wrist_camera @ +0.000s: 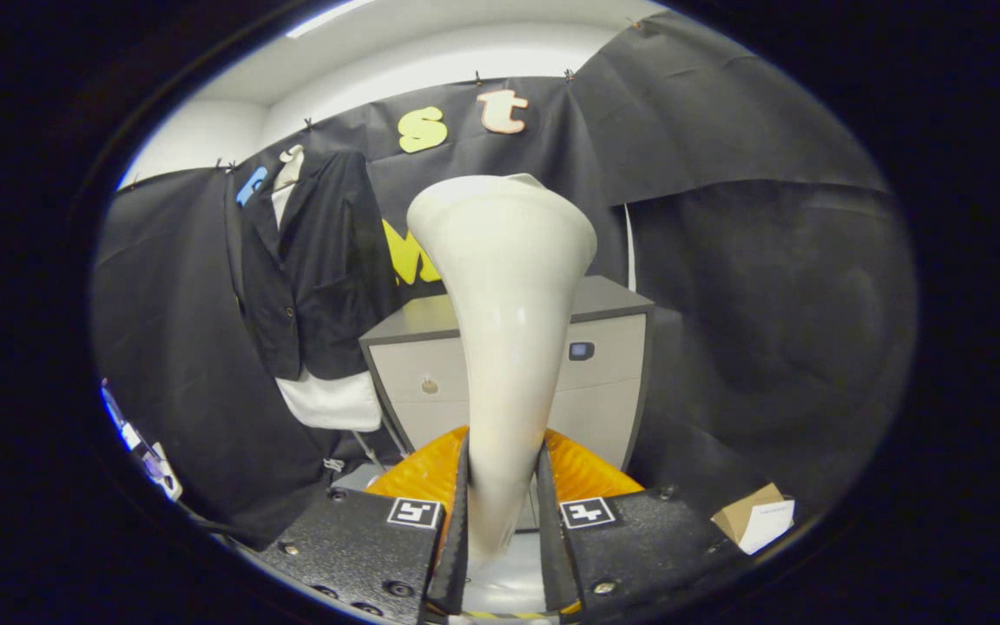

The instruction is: Iron the clothes twice with a garment steamer, once on the left side and once on the right side.

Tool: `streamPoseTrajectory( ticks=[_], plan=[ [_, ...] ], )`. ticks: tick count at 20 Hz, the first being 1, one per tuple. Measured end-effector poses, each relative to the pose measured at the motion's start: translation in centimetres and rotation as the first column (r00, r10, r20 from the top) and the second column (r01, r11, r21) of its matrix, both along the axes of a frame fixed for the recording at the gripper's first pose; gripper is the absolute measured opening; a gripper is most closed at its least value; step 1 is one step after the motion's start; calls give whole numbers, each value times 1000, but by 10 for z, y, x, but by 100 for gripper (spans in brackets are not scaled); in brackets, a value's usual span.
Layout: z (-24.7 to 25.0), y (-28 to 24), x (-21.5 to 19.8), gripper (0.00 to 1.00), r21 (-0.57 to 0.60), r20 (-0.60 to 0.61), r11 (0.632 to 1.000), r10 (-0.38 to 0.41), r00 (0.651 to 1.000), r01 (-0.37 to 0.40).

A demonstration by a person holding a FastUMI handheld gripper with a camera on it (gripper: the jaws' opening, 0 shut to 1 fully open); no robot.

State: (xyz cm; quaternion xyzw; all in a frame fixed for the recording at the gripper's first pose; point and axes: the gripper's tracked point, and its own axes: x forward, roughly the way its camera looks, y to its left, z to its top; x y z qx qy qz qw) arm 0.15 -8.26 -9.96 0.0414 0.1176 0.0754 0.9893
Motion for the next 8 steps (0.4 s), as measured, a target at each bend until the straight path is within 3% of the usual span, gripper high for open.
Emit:
streamPoseTrajectory(
  ticks=[8],
  plan=[
    [7,8,-5,37,-9,31,1000,14,999,-13]
  ],
)
